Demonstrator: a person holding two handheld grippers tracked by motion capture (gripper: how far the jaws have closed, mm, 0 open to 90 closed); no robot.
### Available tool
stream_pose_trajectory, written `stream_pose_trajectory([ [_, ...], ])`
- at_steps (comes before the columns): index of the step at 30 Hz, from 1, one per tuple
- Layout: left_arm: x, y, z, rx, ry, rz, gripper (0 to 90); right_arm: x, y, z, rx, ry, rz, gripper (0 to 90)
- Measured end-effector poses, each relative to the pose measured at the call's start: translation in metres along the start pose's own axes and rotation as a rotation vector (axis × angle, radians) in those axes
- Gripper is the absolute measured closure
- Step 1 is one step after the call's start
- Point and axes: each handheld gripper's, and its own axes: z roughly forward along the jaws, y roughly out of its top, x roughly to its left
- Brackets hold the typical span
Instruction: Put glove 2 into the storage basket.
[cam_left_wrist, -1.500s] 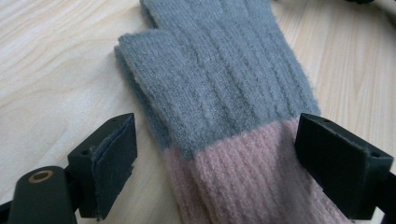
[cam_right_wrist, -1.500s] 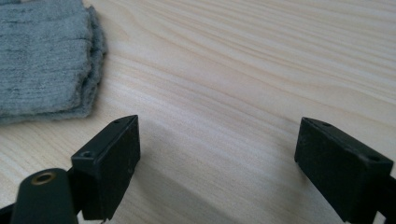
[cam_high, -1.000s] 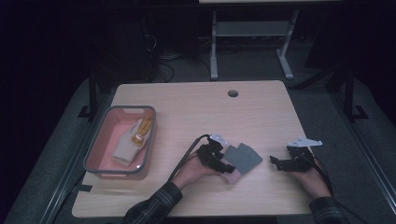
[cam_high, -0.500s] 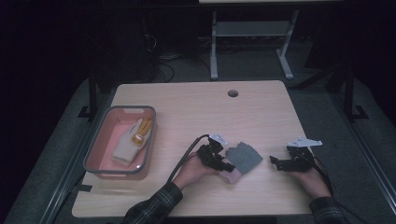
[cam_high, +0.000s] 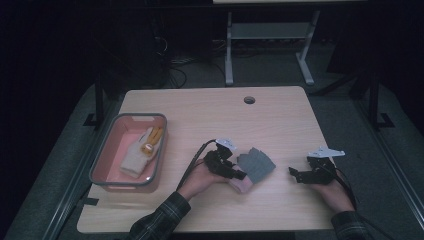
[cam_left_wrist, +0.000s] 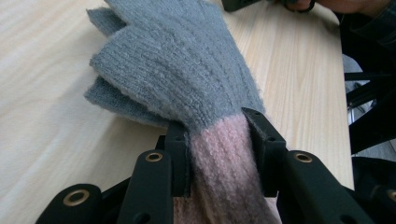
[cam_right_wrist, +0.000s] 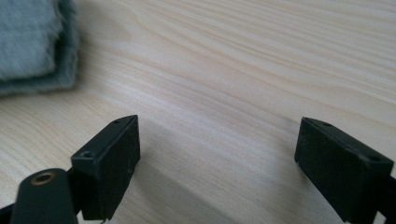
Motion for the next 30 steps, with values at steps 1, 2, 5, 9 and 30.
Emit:
stream_pose_trajectory([
  [1,0.0,0.0,-0.002,-0.004,0.003,-0.002,65.4,0.0,0.0,0.0,0.0,0.0,-0.001,13.7],
  [2,0.0,0.001,-0.006,-0.004,0.004,0.002,65.4,0.0,0.0,0.0,0.0,0.001,0.0,13.7],
  [5,0.0,0.003,-0.016,-0.018,0.012,-0.006,65.3,0.0,0.0,0.0,0.0,0.0,0.0,13.7],
  [9,0.001,0.004,-0.029,-0.025,0.025,-0.006,65.2,0.0,0.0,0.0,0.0,0.0,0.0,13.7],
  [30,0.021,-0.013,-0.121,-0.124,0.121,-0.091,64.8,0.0,0.0,0.0,0.0,0.001,0.001,13.7],
])
